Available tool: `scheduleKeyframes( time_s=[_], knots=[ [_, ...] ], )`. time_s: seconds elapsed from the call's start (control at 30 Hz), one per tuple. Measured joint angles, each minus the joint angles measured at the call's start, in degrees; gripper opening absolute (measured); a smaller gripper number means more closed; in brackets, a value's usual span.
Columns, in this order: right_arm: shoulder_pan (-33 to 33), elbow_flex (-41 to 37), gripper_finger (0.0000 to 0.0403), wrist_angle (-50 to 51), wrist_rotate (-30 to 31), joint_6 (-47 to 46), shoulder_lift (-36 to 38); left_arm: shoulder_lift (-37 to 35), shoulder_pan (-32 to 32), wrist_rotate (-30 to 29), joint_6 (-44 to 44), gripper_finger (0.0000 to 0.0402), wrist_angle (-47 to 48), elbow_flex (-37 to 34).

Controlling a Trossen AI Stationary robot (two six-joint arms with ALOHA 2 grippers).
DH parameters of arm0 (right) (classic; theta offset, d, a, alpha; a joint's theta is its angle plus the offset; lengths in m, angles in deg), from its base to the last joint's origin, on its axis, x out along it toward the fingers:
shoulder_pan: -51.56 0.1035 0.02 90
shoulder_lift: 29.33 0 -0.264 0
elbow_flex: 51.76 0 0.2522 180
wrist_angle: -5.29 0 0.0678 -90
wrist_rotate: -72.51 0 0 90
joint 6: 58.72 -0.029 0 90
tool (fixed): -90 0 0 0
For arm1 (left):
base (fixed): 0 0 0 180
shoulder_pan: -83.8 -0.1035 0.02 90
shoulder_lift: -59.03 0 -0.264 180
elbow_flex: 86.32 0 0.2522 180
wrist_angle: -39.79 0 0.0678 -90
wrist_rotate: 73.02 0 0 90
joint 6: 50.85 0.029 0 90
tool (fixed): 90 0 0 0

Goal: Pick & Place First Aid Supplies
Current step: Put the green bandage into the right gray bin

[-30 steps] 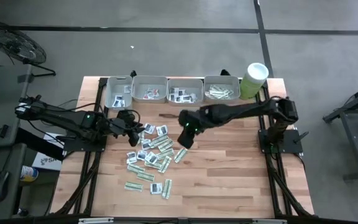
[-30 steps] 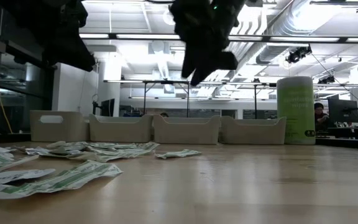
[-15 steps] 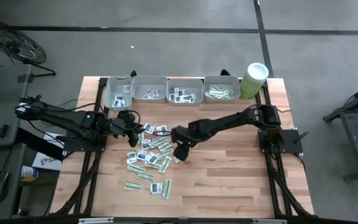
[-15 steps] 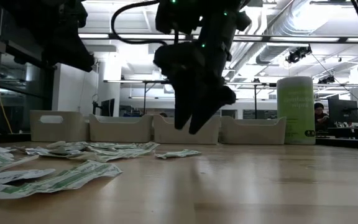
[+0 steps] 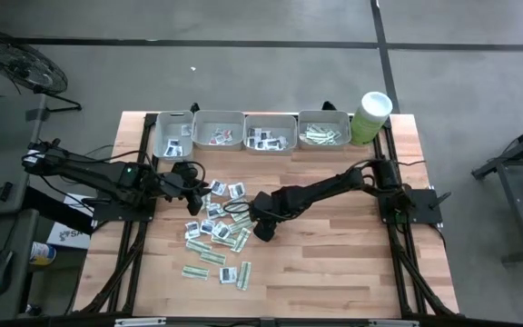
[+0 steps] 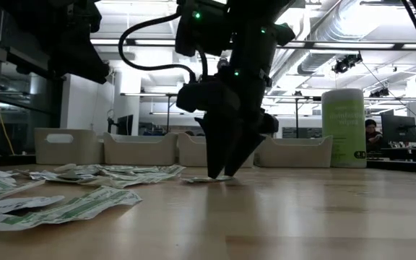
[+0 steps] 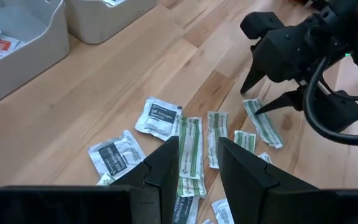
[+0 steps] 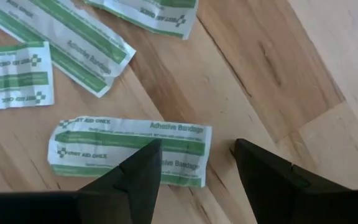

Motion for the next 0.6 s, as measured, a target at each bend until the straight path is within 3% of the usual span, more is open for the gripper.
scheduleKeyframes(
  time_s=[0.17, 0.6],
  knots=[
    [0.54, 0.17, 0.0172, 0.47, -0.30, -1.54, -2.34, 0.00, 0.00, -0.02, 0.00, 0.0111, 0.17, 0.00],
    [0.30, 0.05, 0.0058, 2.46, -0.51, -2.13, -2.87, 0.01, 0.00, -0.07, -0.02, 0.0111, 1.46, -0.01]
  ],
)
